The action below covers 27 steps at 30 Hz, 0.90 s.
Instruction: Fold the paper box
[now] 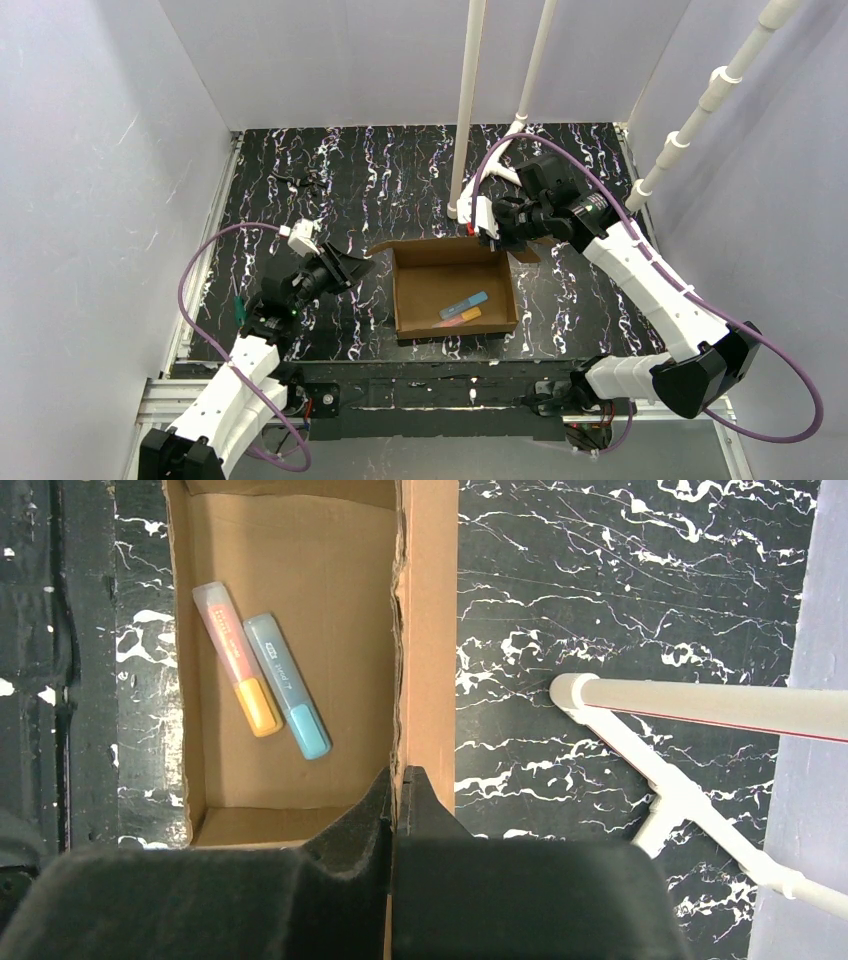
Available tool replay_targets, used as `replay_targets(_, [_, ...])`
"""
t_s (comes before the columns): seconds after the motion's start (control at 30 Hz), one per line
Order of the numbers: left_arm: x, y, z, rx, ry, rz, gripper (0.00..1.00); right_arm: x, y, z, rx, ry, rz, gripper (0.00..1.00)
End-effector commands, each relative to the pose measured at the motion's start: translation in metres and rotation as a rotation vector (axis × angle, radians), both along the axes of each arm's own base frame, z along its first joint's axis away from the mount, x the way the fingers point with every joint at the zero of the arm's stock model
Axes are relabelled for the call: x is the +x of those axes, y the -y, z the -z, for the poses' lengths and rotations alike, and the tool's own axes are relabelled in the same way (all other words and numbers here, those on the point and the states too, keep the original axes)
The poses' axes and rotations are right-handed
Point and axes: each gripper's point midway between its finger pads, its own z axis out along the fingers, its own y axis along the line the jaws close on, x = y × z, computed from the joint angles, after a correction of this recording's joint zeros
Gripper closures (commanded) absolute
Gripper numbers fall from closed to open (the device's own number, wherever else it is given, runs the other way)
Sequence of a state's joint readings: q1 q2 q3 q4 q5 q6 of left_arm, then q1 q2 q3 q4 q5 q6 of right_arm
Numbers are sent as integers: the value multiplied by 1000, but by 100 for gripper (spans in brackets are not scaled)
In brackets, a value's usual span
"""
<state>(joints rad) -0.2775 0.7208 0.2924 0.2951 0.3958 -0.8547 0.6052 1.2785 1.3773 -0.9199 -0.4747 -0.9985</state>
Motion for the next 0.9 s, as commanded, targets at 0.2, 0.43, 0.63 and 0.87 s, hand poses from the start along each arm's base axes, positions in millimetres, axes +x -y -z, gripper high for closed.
replay_targets(0.2, [-13, -2, -26, 134, 39, 100, 52, -4, -2, 2, -23, -25, -37, 99])
replay_targets(0.43, [-24, 11, -51, 126, 140, 229, 49, 5, -7, -4, -9, -18, -15, 99])
replay_targets(0.63, [-39, 6, -74, 141, 283, 234, 46, 15, -11, -14, 5, -3, 18, 99])
replay_targets(0.87, [-50, -2, -68, 135, 259, 191, 38, 21, -14, -15, 9, -3, 36, 99])
